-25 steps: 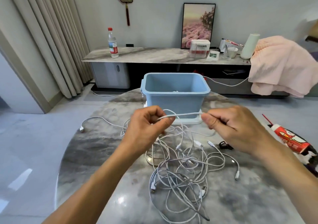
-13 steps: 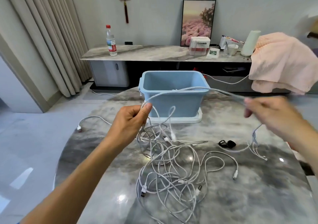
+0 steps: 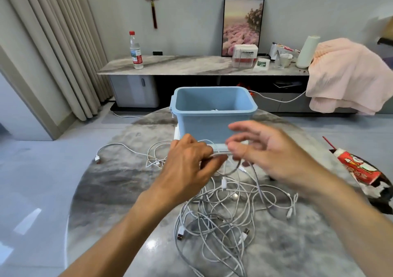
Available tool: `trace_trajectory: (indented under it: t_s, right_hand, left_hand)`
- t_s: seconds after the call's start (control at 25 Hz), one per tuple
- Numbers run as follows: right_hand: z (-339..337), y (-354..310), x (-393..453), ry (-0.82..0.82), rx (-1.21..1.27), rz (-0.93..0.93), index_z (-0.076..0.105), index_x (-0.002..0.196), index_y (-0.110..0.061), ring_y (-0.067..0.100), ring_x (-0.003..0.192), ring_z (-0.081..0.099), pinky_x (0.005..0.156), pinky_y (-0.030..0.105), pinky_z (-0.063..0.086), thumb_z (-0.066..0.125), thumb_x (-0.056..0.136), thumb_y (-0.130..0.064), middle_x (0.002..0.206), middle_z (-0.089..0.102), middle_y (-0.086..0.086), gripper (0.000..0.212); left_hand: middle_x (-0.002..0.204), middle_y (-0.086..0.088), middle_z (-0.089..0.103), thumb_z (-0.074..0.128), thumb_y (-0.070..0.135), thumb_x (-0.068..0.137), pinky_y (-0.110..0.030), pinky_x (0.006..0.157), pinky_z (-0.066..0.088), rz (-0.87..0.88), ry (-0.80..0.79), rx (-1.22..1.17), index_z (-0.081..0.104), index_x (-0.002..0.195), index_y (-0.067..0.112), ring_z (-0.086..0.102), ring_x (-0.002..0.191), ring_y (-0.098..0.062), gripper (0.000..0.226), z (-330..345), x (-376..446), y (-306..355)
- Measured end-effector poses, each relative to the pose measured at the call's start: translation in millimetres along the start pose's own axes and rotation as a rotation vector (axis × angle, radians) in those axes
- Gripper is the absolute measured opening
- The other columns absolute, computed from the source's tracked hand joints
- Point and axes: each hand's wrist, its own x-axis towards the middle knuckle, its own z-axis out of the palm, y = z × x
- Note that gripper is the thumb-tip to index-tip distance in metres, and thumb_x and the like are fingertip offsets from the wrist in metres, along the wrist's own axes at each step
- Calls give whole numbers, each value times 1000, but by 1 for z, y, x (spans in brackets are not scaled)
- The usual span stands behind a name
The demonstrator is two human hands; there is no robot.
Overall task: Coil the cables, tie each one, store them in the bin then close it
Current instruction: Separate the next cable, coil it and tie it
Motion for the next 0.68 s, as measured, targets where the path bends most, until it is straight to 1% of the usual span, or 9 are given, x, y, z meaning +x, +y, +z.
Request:
trace_trajectory:
  t_s: [0.04, 0.08, 0.12, 0.24, 0.32, 0.36, 0.48, 0.56, 0.68]
  right_hand:
    - [10, 3, 2, 42, -57, -16, 69, 104, -25, 15, 60, 63, 57, 32, 52, 70, 89, -31, 80, 72, -4, 16]
    - [16, 8, 3, 55, -95, -23, 71, 94, -20, 14, 50, 57, 50, 32, 49, 65, 94, -29, 64, 65, -4, 11]
    - [20, 11, 3, 58, -114, -28, 71, 88, -18, 13, 47, 52, 48, 31, 46, 62, 96, -31, 57, 58, -5, 18]
    - [20, 4, 1, 62, -102, -60, 71, 76, -14, 7, 50, 39, 51, 25, 33, 64, 89, -44, 54, 45, -5, 34]
    - [17, -1, 2, 72, -20, -33, 67, 68, -10, 2, 42, 29, 45, 17, 25, 66, 88, -36, 46, 36, -10, 33]
    - [14, -1, 3, 100, 58, 1, 65, 67, -11, 3, 40, 25, 42, 18, 22, 66, 87, -35, 44, 32, -10, 32]
    - [3, 8, 8, 244, 340, 107, 61, 69, -12, 7, 40, 19, 40, 19, 19, 63, 87, -36, 47, 26, -8, 30]
    - [-9, 17, 12, 344, 478, 146, 58, 71, -12, 6, 37, 19, 39, 15, 18, 59, 94, -31, 46, 26, -9, 30]
    - [-33, 25, 16, 454, 596, 200, 54, 73, -13, 4, 33, 19, 37, 13, 17, 55, 97, -31, 44, 25, -9, 31]
  left_hand:
    - [54, 13, 38, 57, 52, 88, -31, 65, 25, 32, -2, -10, 34, 58, 24, 34, 69, -11, 47, 0, -1, 4]
    - [55, 11, 41, 63, 51, 84, -28, 64, 27, 43, 1, -32, 36, 58, 23, 36, 69, -11, 47, 0, -2, 7]
    - [56, 10, 42, 68, 47, 82, -26, 62, 28, 34, 15, -63, 38, 59, 21, 37, 69, -10, 46, -1, -2, 6]
    - [66, 14, 44, 78, 27, 78, -26, 57, 31, -52, 11, -74, 44, 74, 20, 39, 67, -8, 35, -5, 0, -6]
    - [77, 15, 49, 79, 18, 77, -30, 62, 38, -97, -32, -76, 50, 88, 19, 45, 69, -10, 30, -8, 1, -12]
    - [82, 16, 52, 78, 14, 77, -30, 67, 41, -75, -22, -72, 54, 92, 19, 46, 71, -8, 29, -8, 0, -13]
    - [101, 4, 61, 72, -3, 76, -18, 86, 39, 33, 113, 28, 68, 101, 15, 48, 92, -15, 31, -10, 1, -14]
    - [110, -4, 64, 66, -14, 76, -11, 92, 34, 64, 204, 36, 72, 103, 11, 52, 98, -20, 37, -12, 2, -13]
    - [104, -1, 69, 65, -15, 81, -25, 85, 53, 5, 336, -135, 72, 95, 7, 64, 93, -12, 27, -19, 2, -12]
